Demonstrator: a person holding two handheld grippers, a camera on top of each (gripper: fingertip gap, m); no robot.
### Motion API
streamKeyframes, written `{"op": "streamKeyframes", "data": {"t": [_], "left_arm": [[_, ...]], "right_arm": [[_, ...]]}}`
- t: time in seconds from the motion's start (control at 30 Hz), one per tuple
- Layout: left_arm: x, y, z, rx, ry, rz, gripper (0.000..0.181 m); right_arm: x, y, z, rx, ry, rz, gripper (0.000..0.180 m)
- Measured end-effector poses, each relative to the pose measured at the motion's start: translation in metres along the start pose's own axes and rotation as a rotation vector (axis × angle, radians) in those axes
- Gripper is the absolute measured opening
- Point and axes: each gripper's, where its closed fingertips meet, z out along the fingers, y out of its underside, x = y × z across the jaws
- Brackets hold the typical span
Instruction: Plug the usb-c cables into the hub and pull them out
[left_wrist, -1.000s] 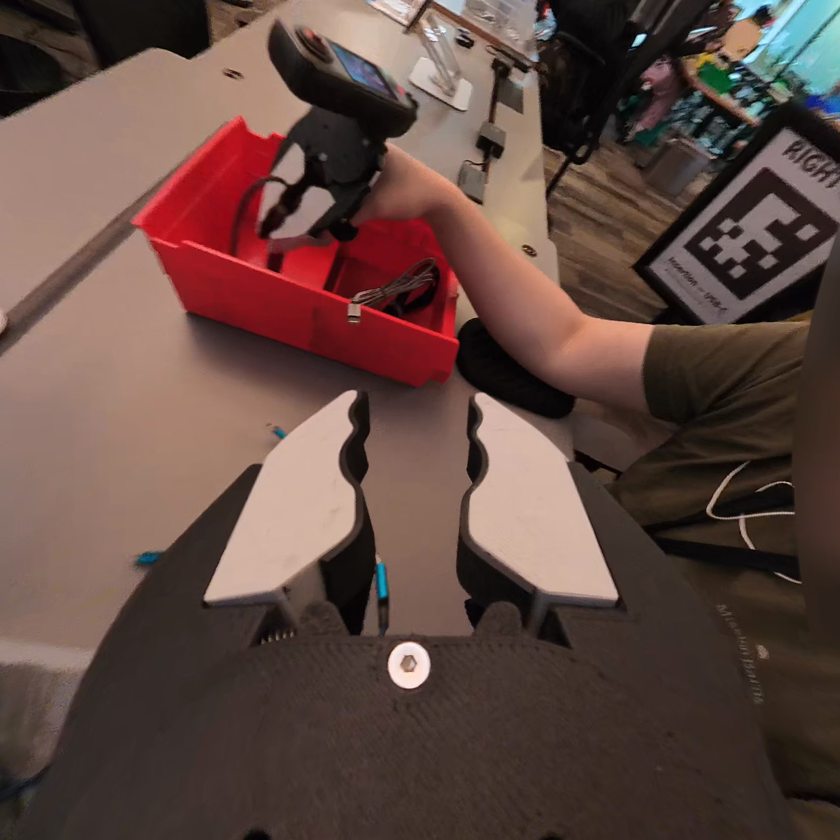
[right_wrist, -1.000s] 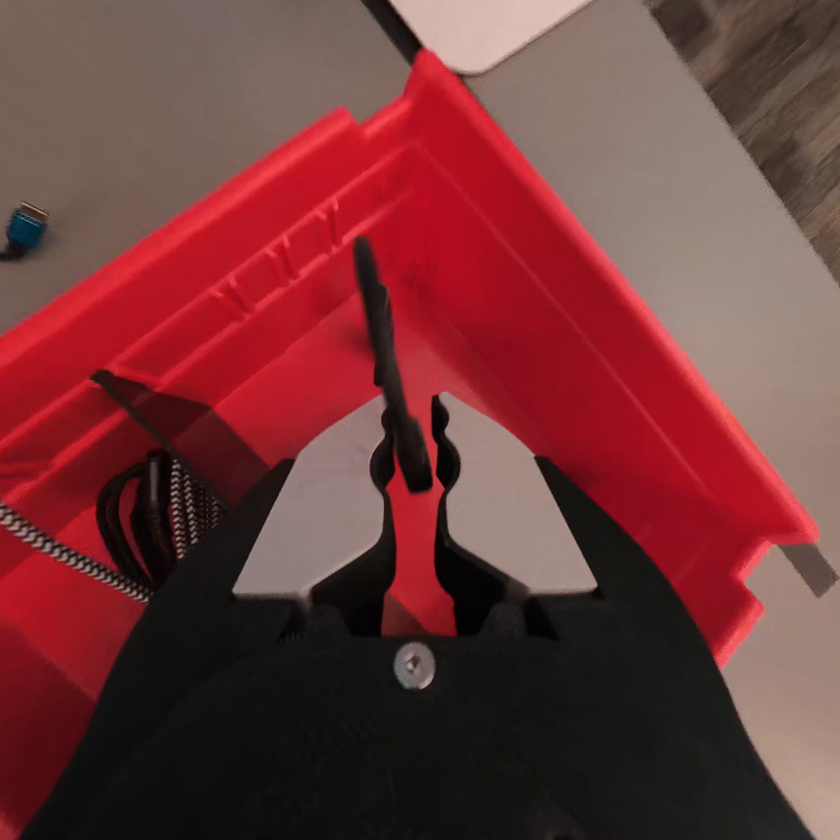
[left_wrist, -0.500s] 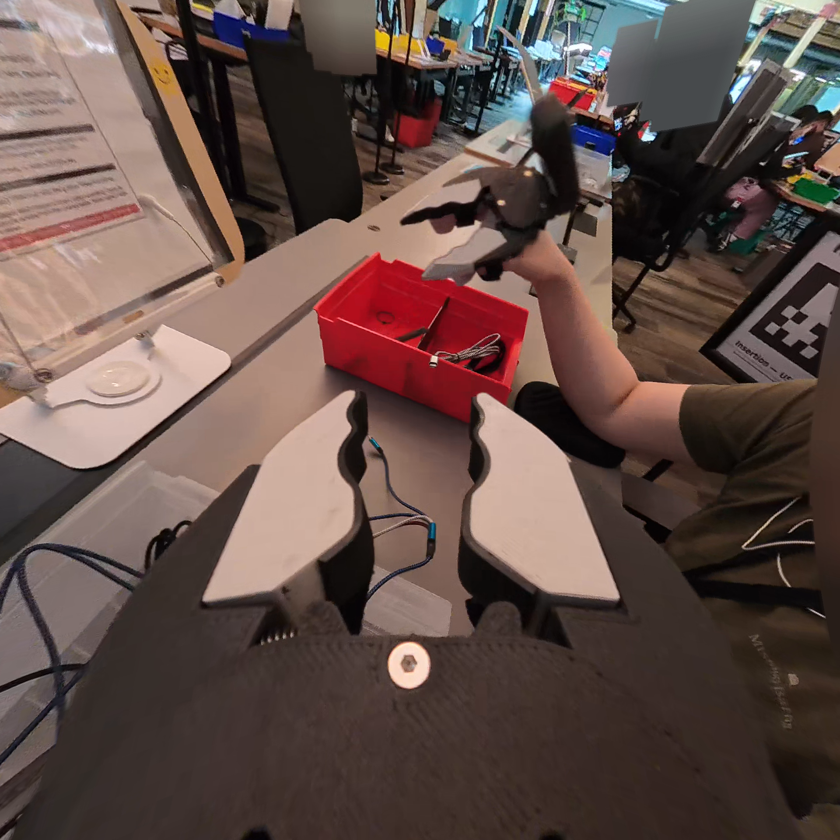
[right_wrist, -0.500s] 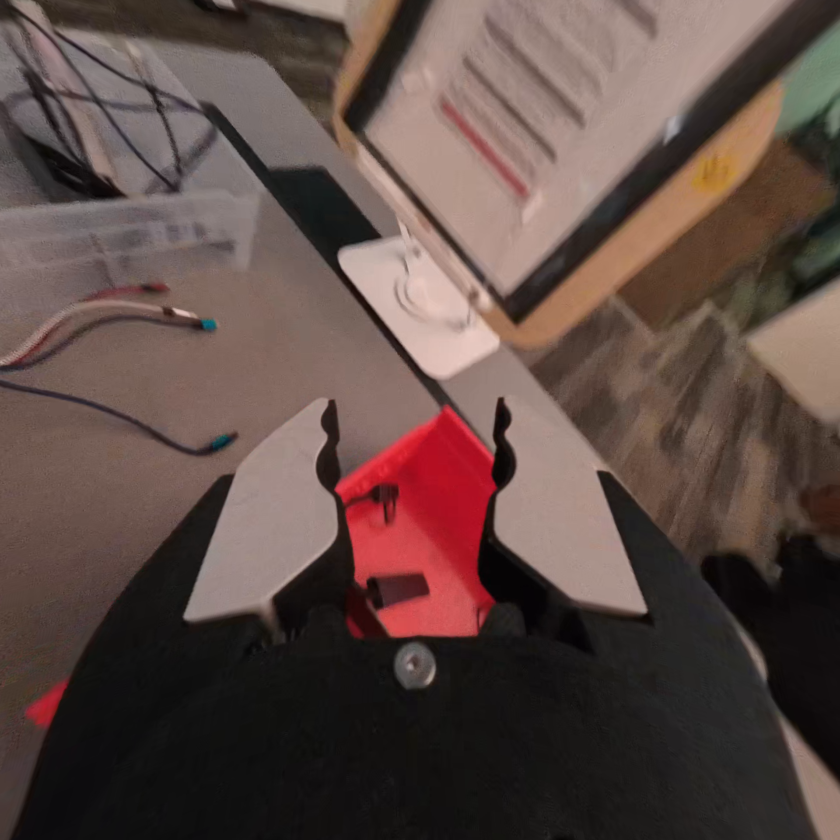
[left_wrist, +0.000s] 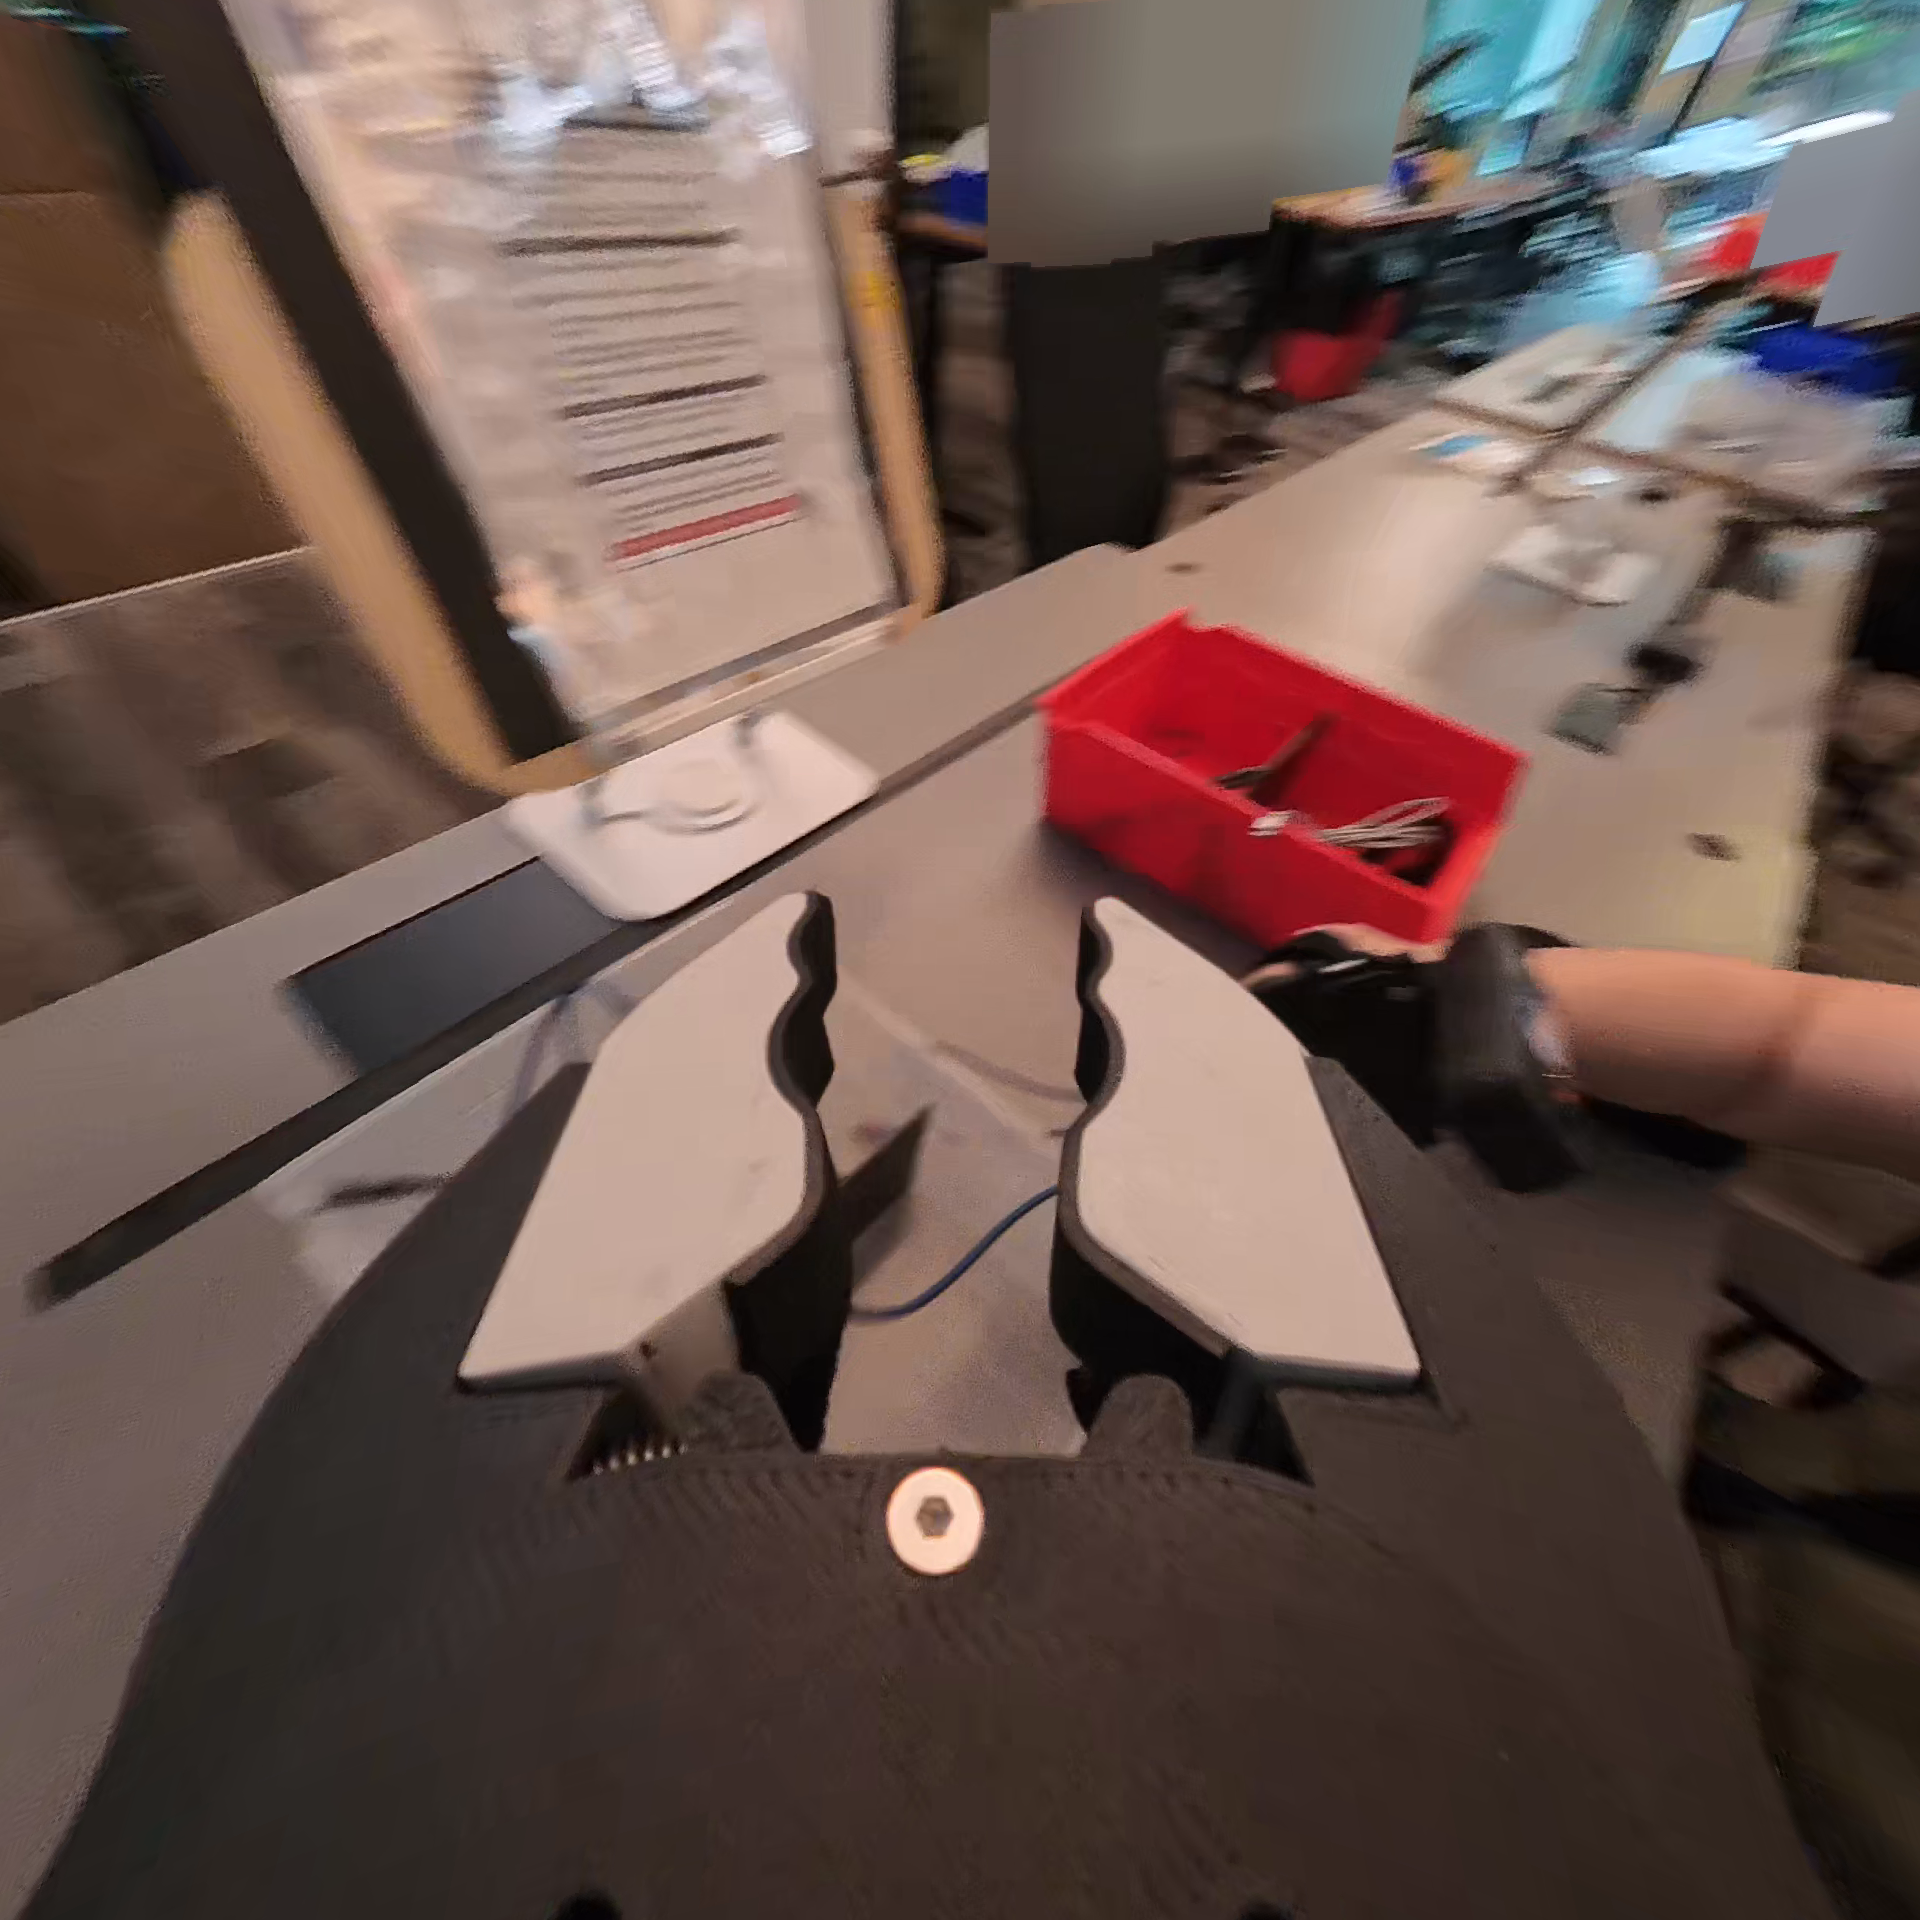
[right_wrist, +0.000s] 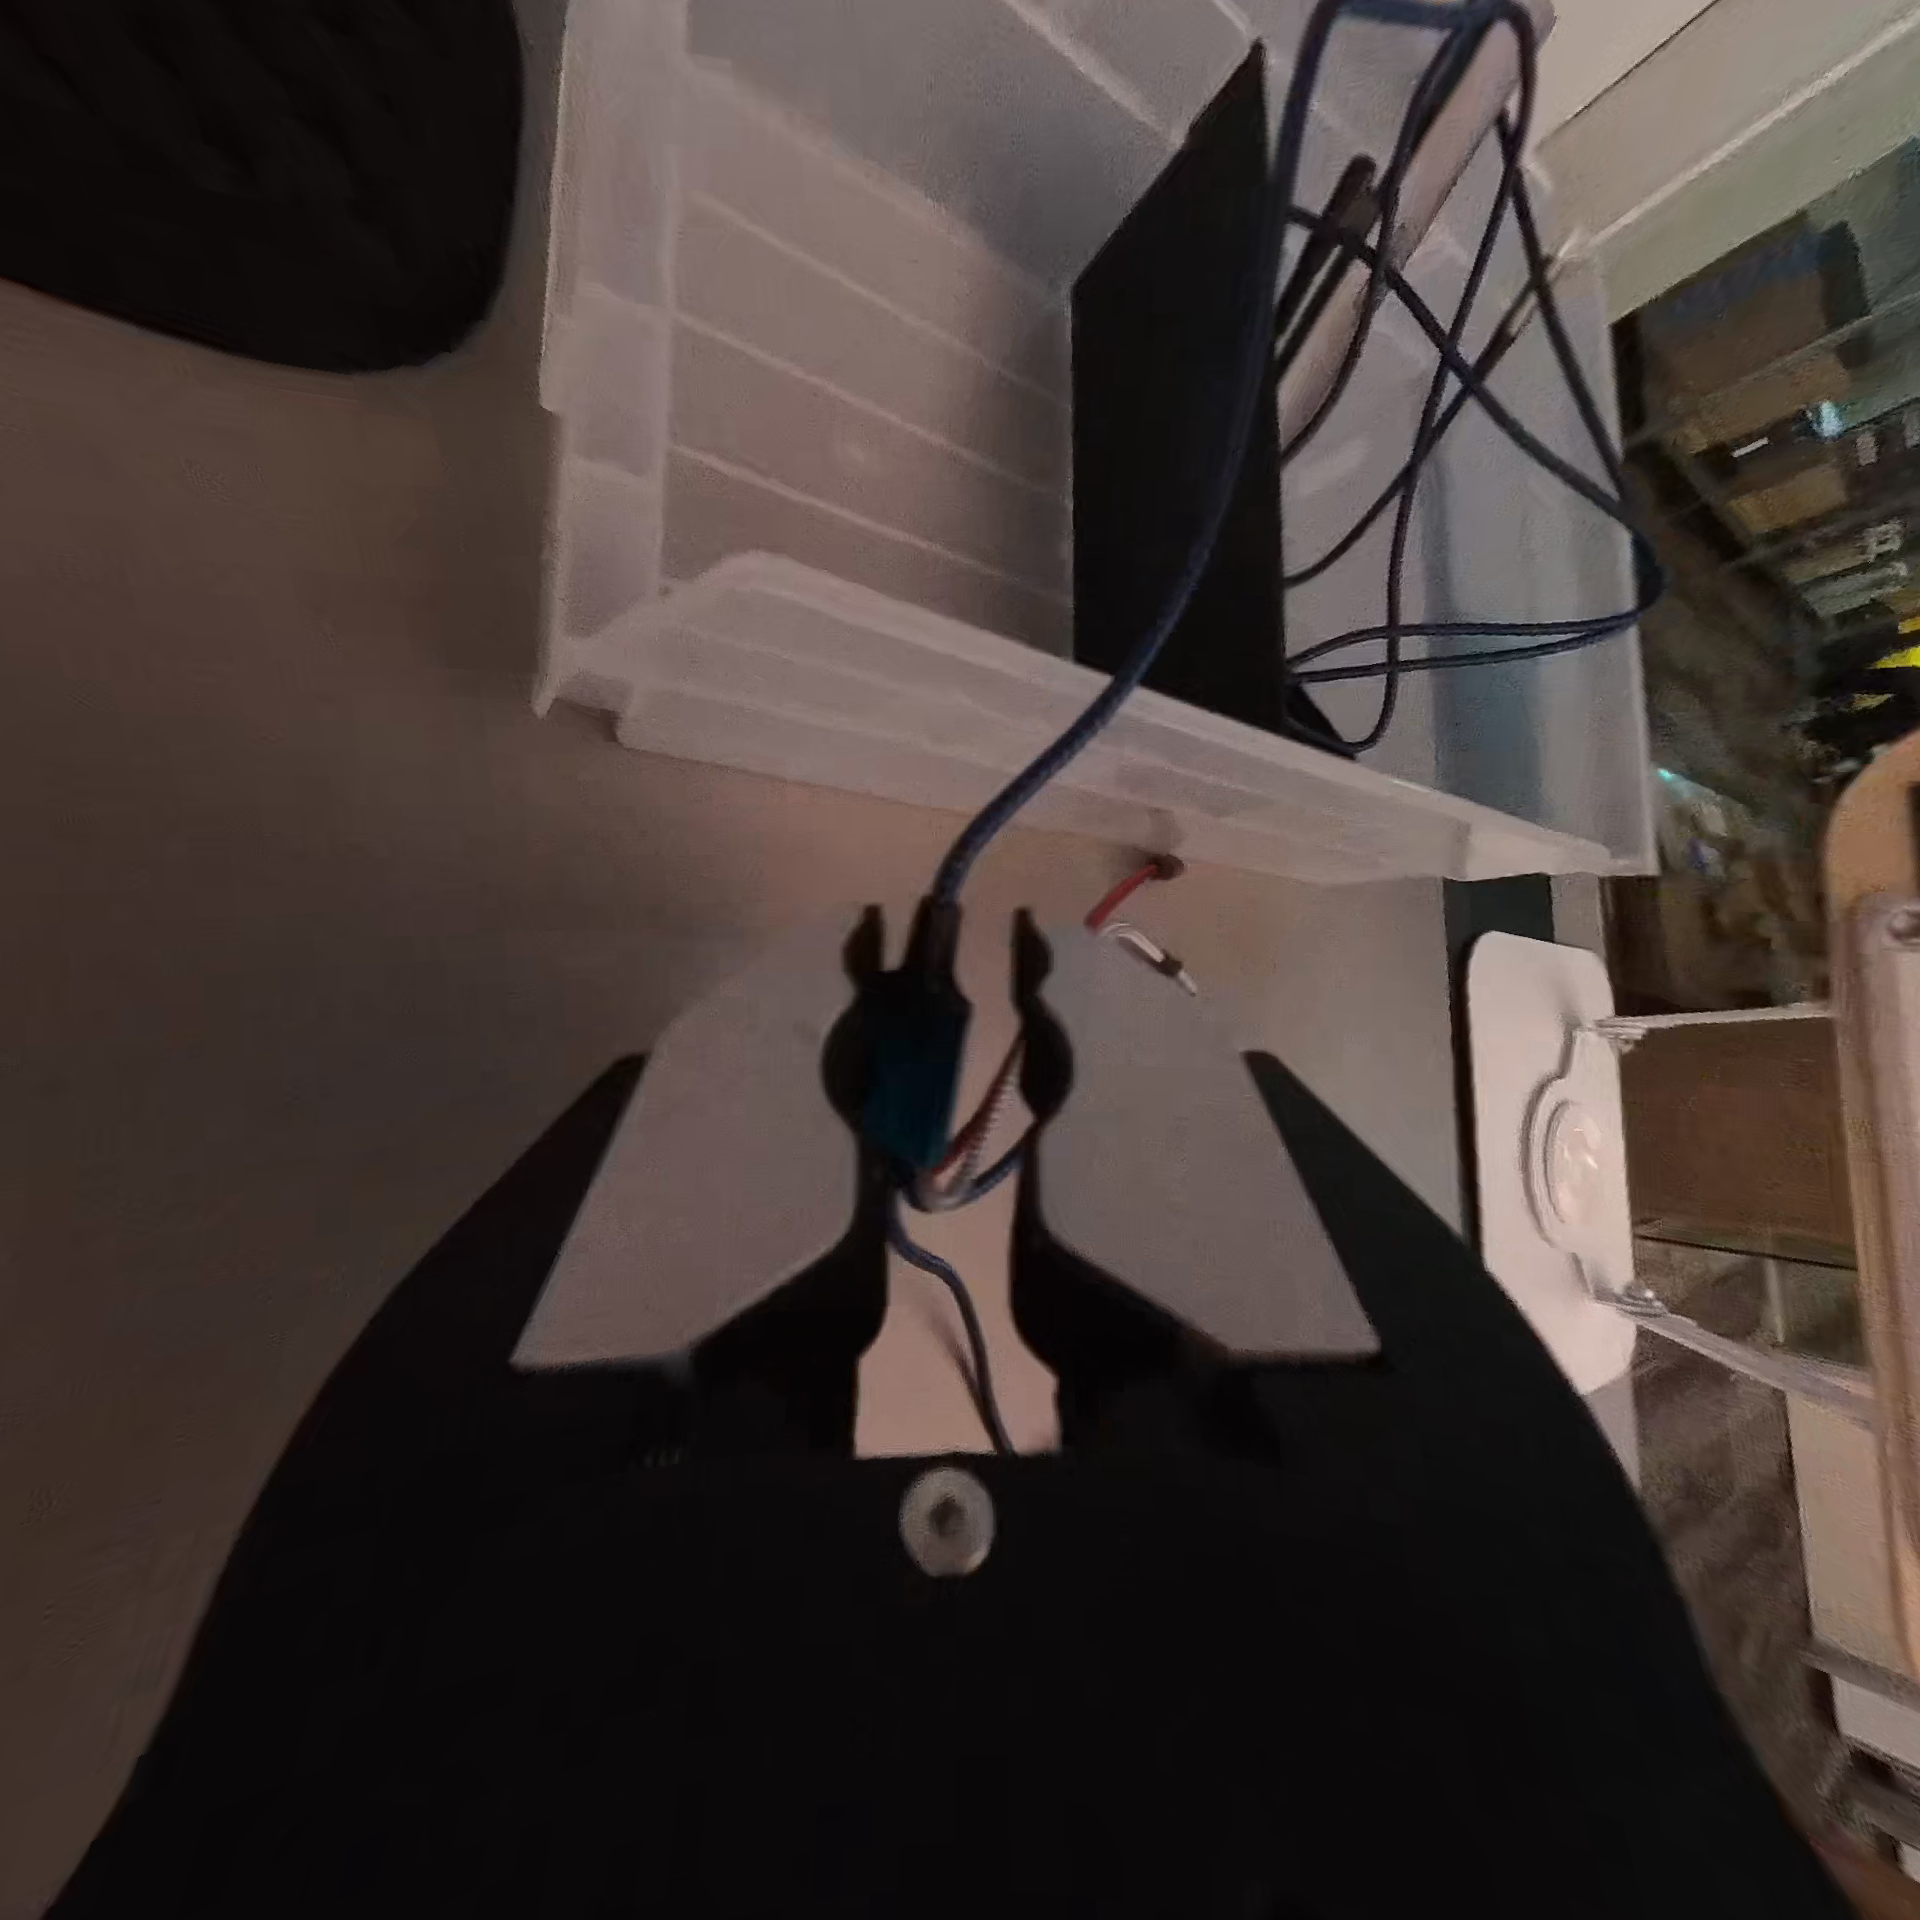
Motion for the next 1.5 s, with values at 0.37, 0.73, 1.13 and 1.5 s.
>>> {"op": "streamKeyframes", "data": {"t": [0.37, 0.73, 1.13, 1.5], "left_arm": [[-0.092, 0.056, -0.015, -0.123, -0.234, -0.049, 0.050], [-0.059, 0.076, 0.034, -0.246, -0.061, 0.200, 0.075], [-0.130, 0.141, 0.120, -0.601, -0.394, 0.290, 0.073], [-0.145, 0.209, 0.131, -0.980, -0.429, 0.410, 0.023]], "right_arm": [[0.088, -0.018, -0.083, 0.177, 0.277, 0.229, 0.011], [0.156, -0.005, -0.245, 0.379, 0.603, 0.380, 0.011], [0.157, 0.001, -0.306, 0.448, 0.685, 0.394, 0.010], [0.151, -0.003, -0.288, 0.400, 0.631, 0.354, 0.010]]}}
